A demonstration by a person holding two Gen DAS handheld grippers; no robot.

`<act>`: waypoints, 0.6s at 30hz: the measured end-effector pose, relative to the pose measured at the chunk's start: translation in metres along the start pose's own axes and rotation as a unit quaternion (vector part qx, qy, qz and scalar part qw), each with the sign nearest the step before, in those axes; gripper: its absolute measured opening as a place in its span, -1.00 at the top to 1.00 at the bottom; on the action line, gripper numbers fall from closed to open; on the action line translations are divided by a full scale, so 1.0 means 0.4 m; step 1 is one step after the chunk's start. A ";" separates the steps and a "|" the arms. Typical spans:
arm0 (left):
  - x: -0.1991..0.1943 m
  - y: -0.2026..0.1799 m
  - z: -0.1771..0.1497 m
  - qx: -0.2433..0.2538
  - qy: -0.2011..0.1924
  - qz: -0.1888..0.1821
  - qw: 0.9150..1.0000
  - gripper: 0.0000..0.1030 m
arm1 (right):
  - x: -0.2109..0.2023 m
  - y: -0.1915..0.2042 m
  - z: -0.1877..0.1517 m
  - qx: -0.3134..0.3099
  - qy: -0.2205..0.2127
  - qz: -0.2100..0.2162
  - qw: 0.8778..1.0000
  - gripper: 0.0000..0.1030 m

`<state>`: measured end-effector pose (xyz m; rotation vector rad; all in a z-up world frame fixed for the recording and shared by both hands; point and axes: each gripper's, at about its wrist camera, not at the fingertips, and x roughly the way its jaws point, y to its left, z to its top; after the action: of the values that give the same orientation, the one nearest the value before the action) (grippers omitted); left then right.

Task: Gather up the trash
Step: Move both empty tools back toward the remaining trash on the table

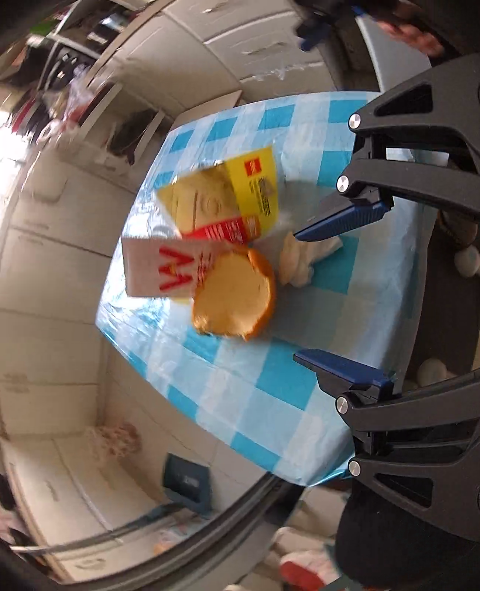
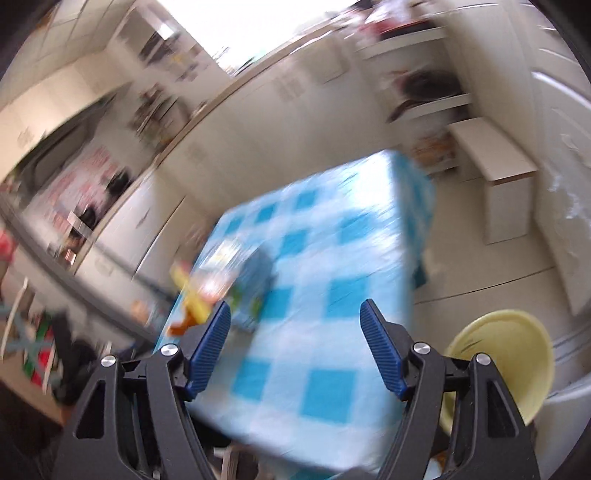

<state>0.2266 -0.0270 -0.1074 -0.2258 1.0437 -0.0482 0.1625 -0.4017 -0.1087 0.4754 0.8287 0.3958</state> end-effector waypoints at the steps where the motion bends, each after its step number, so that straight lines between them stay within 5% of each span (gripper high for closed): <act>1: 0.015 0.031 0.007 -0.027 0.012 -0.012 0.999 -0.12 | 0.034 0.038 -0.020 -0.021 0.020 0.010 1.000 -0.36; 5: 0.055 0.090 0.021 -0.079 0.041 -0.044 0.995 -0.12 | 0.168 0.200 -0.094 -0.132 0.085 0.023 0.987 -0.36; 8: 0.079 0.103 0.023 -0.109 0.052 -0.065 0.991 -0.12 | 0.233 0.292 -0.129 -0.204 0.088 0.008 0.975 -0.36; 18: 0.201 0.113 0.081 -0.129 0.085 -0.049 0.987 -0.11 | 0.422 0.373 -0.122 -0.229 0.101 -0.014 0.968 -0.36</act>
<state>0.2922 0.0106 -0.1697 -0.5149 1.2081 -0.0208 0.2063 -0.1807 -0.1575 -0.0081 0.9051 0.5986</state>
